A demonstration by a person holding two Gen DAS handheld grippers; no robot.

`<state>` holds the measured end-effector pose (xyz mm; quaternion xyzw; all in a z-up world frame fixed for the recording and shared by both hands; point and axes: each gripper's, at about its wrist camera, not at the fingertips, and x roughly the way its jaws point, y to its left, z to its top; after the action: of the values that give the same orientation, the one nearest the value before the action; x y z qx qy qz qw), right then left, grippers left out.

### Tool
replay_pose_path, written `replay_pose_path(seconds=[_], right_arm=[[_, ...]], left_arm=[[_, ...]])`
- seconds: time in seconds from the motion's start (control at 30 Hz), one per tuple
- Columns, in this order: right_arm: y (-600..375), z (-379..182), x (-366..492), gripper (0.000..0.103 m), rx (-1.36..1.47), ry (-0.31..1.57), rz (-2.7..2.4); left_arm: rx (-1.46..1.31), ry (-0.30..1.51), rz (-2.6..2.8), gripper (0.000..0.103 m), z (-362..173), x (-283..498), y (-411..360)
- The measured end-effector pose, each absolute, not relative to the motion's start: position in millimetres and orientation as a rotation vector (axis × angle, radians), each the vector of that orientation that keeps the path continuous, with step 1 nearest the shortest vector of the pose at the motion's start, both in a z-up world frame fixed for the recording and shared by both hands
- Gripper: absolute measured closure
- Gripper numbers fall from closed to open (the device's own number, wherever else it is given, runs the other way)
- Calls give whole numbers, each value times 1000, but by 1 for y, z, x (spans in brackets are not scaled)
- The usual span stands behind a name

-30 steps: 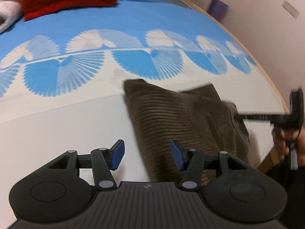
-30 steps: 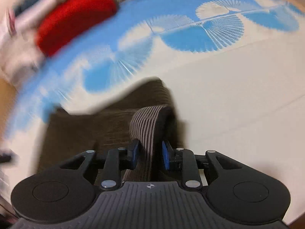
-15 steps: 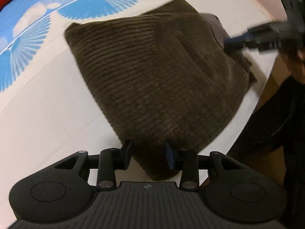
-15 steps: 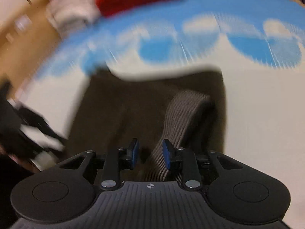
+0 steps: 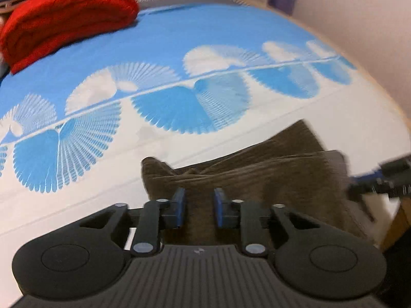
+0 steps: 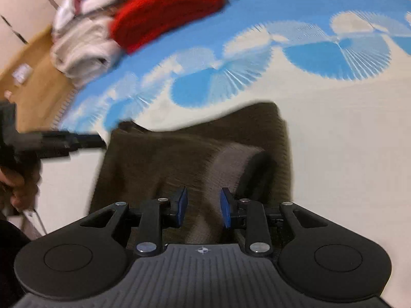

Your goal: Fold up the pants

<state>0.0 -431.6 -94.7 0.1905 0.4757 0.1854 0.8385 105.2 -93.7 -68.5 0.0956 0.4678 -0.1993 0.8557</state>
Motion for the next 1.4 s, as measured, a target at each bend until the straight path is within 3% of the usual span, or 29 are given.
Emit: replay_pose_path(seconds=[0.03, 0.07, 0.1, 0.2, 0.27, 0.3, 0.33, 0.4, 0.5, 0.9, 1.07, 1.17, 1.27, 1.33, 1.4], right_arm=[[-429, -101, 2, 72, 366, 1052, 358], [-426, -107, 3, 62, 318, 1084, 326], [-424, -110, 4, 59, 299, 1098, 317], [-428, -105, 5, 59, 341, 1061, 336], [-433, -99, 5, 53, 352, 1025, 317], [-435, -98, 7, 44, 357, 1008, 300], [-438, -99, 9, 37, 361, 997, 272], [-443, -104, 13, 20, 366, 1001, 206], [-447, -117, 22, 19, 445, 1065, 210], [-433, -139, 33, 6, 494, 1186, 246], [-434, -145, 36, 7, 526, 1203, 244], [-427, -140, 35, 16, 490, 1182, 245], [-421, -134, 33, 35, 455, 1151, 260], [-418, -128, 31, 43, 435, 1127, 278], [-417, -122, 30, 50, 421, 1098, 291]], left_arm=[[223, 1010, -375, 86, -76, 114, -94], [255, 1046, -325, 86, -86, 122, -94], [274, 1077, -285, 84, -93, 127, -93], [220, 1093, -266, 81, -85, 134, -86], [164, 1105, -244, 60, -81, 135, -76], [131, 1116, -234, 43, -81, 137, -70], [91, 1136, -225, 35, -82, 140, -64], [21, 1180, -233, 29, -84, 140, -58], [-18, 1225, -275, 23, -88, 135, -60], [5, 1277, -335, 23, -110, 127, -76], [-43, 1318, -351, 21, -126, 127, -77], [-99, 1337, -351, 22, -132, 130, -76], [-128, 1323, -346, 39, -131, 132, -75], [-98, 1298, -359, 61, -122, 130, -78], [-64, 1255, -381, 67, -110, 127, -80]])
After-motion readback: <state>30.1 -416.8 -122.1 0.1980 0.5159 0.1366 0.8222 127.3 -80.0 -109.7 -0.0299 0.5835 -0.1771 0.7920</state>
